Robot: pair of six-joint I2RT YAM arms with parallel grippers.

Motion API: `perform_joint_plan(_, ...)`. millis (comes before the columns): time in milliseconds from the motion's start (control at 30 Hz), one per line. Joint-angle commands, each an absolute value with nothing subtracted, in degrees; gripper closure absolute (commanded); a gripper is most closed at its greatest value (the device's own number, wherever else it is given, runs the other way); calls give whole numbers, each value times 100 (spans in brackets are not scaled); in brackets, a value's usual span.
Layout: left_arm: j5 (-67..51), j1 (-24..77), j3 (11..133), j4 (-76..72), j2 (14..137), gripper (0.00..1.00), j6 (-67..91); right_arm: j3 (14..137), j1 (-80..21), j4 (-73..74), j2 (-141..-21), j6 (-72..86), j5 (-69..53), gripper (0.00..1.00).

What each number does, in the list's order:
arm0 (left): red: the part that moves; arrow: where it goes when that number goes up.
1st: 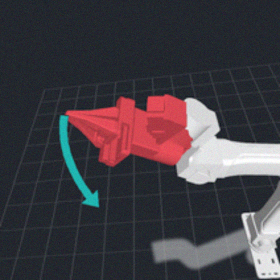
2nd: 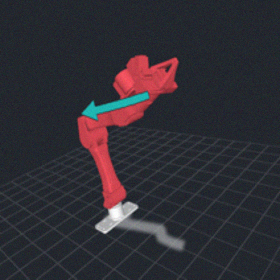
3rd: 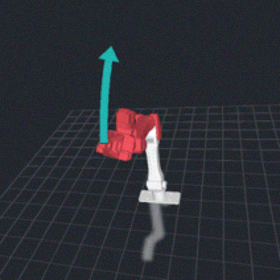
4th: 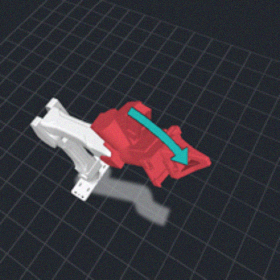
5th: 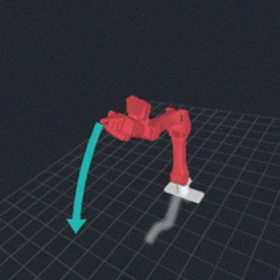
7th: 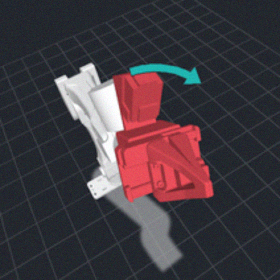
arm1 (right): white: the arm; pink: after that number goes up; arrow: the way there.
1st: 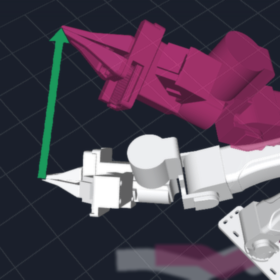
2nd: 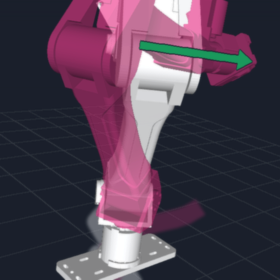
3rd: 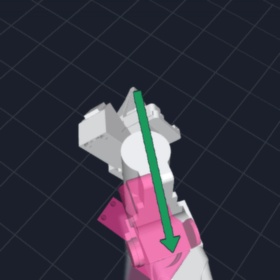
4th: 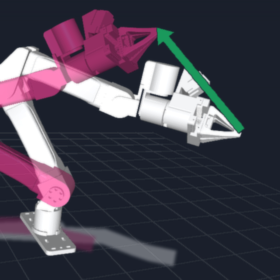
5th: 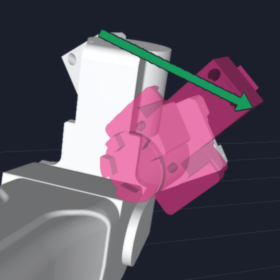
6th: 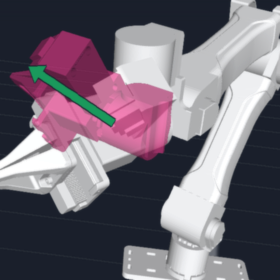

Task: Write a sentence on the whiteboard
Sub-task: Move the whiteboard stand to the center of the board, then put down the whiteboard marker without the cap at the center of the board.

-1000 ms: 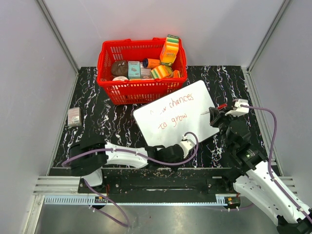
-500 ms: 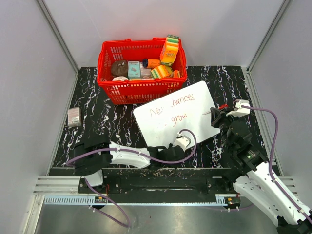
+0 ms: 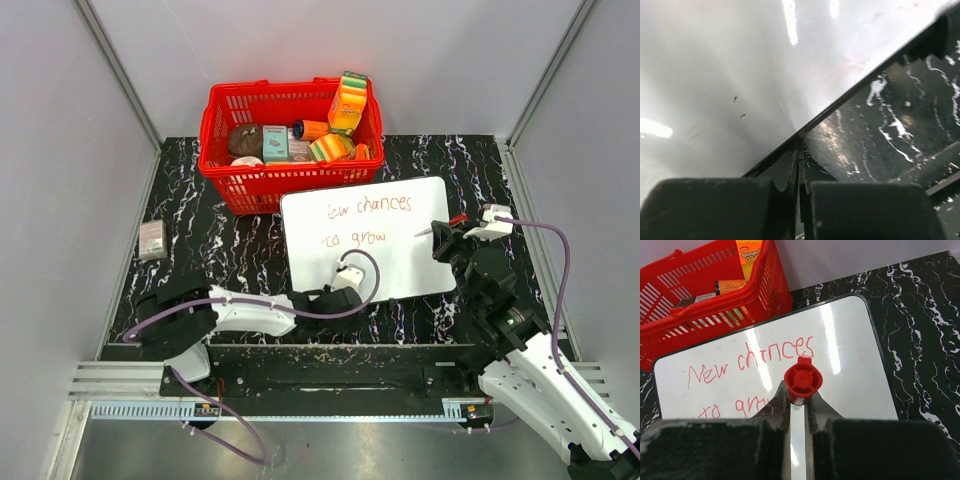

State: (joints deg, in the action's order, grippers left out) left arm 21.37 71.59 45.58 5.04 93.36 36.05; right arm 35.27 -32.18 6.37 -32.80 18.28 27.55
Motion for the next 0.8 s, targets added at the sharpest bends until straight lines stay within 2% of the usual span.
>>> perform_joint_plan(0, 2400, 6979, 4474, 774, 9194, 100, 3841, 3779, -3190, 589, -3243, 1872, 2839, 100)
perform_joint_plan(300, 2276, 7022, 4386, 519, 8974, 100, 3779, 3814, -3190, 685, -3217, 2039, 2523, 100)
perform_joint_plan(533, 1961, 7137, 4008, 26, 7808, 99, 3762, 3674, -3190, 905, -3015, 2320, 1943, 100)
perform_joint_plan(600, 1776, 7128, 3868, -165, 7525, 88, 3762, 3648, -3182, 1054, -2919, 2434, 1802, 100)
perform_joint_plan(633, 1732, 7137, 3841, -184, 7254, 67, 3736, 3621, -3190, 1116, -2874, 2478, 1671, 100)
perform_joint_plan(733, 1521, 7102, 3779, -176, 6831, 39, 3709, 3481, -3199, 1300, -2734, 2715, 1355, 100)
perform_joint_plan(767, 1451, 7084, 3779, -150, 6733, 26, 3709, 3402, -3191, 1396, -2707, 2864, 1258, 100)
